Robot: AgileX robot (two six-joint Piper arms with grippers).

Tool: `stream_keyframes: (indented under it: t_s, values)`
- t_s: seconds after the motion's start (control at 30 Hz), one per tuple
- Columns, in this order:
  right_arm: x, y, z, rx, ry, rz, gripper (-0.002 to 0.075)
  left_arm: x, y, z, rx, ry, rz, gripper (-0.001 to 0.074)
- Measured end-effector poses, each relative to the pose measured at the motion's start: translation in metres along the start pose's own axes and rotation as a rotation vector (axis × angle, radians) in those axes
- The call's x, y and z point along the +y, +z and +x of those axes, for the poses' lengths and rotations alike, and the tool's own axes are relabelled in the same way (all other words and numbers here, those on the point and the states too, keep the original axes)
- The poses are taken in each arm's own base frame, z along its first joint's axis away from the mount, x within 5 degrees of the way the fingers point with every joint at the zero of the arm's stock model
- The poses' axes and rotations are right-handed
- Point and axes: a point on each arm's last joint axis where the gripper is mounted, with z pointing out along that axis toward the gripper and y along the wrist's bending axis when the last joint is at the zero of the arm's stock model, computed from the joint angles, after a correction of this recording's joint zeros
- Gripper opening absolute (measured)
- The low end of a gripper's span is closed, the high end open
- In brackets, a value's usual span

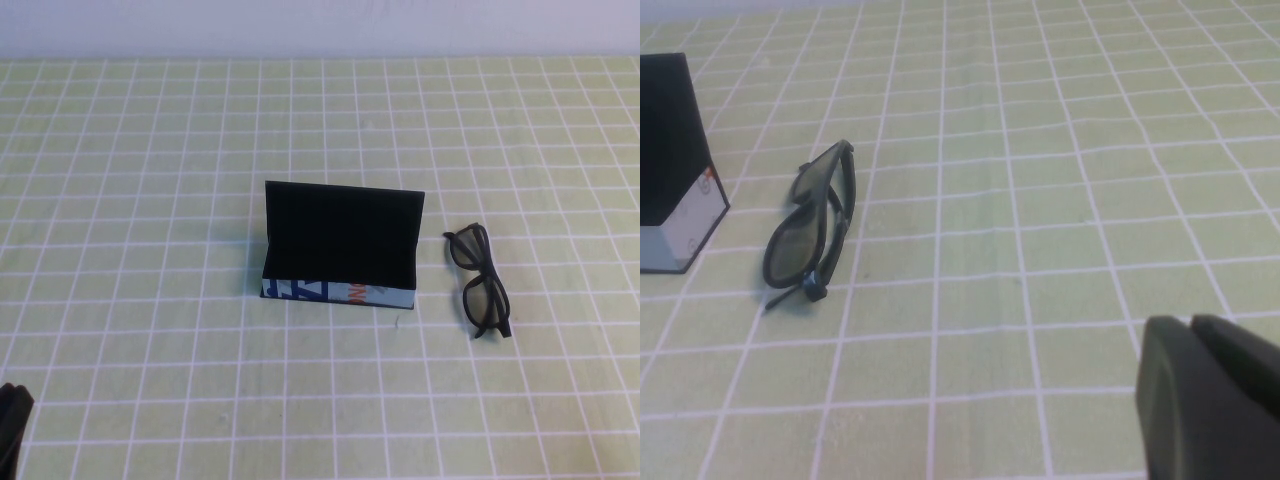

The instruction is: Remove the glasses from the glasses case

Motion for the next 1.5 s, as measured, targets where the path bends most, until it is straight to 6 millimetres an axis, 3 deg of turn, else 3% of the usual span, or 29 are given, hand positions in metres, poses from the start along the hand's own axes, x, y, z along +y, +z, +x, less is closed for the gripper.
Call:
stream_keyframes:
  t_s: [0.27, 0.53, 0.8, 1.5]
  values:
    - [0.0, 0.0, 0.0, 0.0, 0.0, 0.0, -0.0017, 0.001, 0.0, 0.0, 0.0, 0.021, -0.01, -0.0004]
    - [0.0, 0.0, 0.0, 0.0, 0.0, 0.0, -0.0017, 0.015, -0.001, 0.0, 0.001, 0.077, -0.167, -0.0004]
    - [0.0, 0.0, 0.0, 0.0, 0.0, 0.0, -0.0017, 0.014, -0.01, 0.018, 0.172, 0.106, -0.156, -0.0004]
    - [0.0, 0.0, 0.001, 0.003, 0.002, -0.001, -0.0018, 0.016, -0.015, 0.022, 0.201, 0.107, -0.185, -0.0004]
